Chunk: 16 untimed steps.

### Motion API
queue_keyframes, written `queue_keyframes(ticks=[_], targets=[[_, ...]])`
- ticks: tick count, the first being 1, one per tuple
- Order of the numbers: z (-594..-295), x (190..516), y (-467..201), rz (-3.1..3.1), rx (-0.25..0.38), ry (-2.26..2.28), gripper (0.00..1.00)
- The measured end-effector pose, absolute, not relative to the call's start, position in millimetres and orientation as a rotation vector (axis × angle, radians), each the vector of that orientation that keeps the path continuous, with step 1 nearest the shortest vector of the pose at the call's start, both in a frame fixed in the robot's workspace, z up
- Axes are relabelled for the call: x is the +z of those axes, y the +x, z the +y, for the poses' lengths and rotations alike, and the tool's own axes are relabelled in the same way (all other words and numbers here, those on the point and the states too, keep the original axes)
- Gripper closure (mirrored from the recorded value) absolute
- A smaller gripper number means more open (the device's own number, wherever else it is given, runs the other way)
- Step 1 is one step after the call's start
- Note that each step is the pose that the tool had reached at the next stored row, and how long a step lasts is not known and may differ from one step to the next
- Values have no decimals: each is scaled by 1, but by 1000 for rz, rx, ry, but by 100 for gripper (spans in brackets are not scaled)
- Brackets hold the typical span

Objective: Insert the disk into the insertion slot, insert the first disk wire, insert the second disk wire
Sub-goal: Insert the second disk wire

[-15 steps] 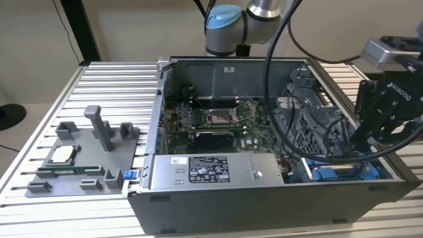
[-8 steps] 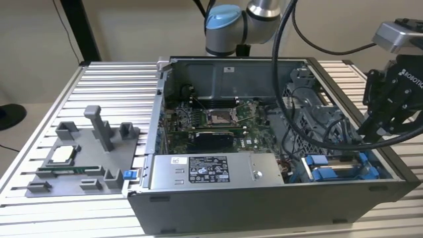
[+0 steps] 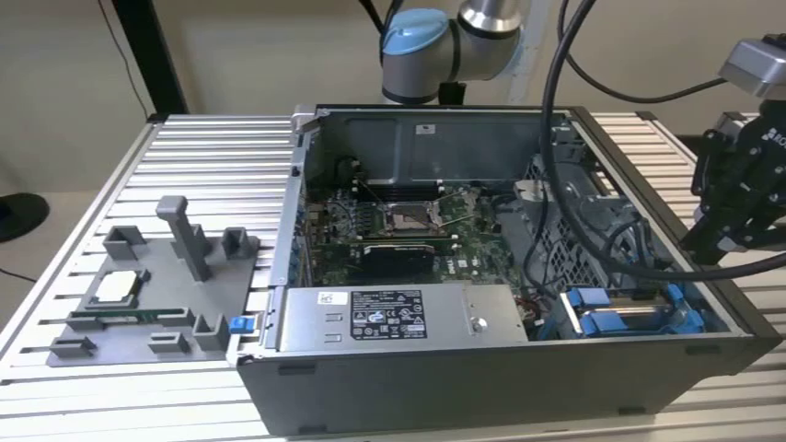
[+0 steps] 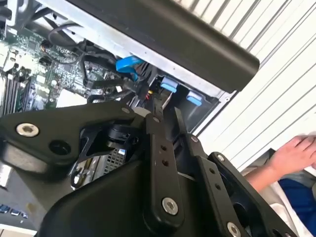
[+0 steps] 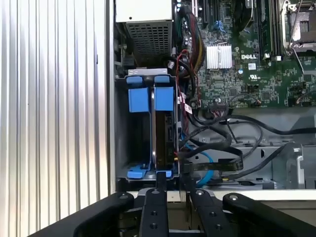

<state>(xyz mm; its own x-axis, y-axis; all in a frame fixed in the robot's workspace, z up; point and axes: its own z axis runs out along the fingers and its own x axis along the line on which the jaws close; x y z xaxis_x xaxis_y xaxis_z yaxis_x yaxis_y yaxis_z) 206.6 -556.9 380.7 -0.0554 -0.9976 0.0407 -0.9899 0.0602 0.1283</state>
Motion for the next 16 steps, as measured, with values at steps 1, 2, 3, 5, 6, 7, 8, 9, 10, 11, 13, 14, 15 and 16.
queue_keyframes(ticks=[1, 2, 3, 5, 6, 7, 8, 9, 10, 11, 13, 14, 15, 16], targets=[[-557, 381, 208, -2197, -100, 2073, 100], [-557, 380, 209, -2197, -101, 2073, 100], [-557, 380, 209, -2197, -102, 2072, 100], [-557, 380, 209, -2197, -102, 2072, 100], [-557, 380, 209, -2196, -103, 2072, 100], [-557, 380, 209, -2196, -105, 2071, 100], [-557, 380, 209, -2196, -105, 2071, 100], [-557, 380, 209, -2195, -105, 2071, 100], [-557, 380, 209, -2195, -105, 2071, 100], [-557, 380, 209, -2195, -105, 2071, 100], [-557, 380, 209, -2195, -105, 2071, 100], [-557, 380, 209, -2195, -106, 2070, 100], [-557, 380, 209, -2195, -106, 2070, 100], [-556, 380, 209, -2194, -107, 2070, 100]])
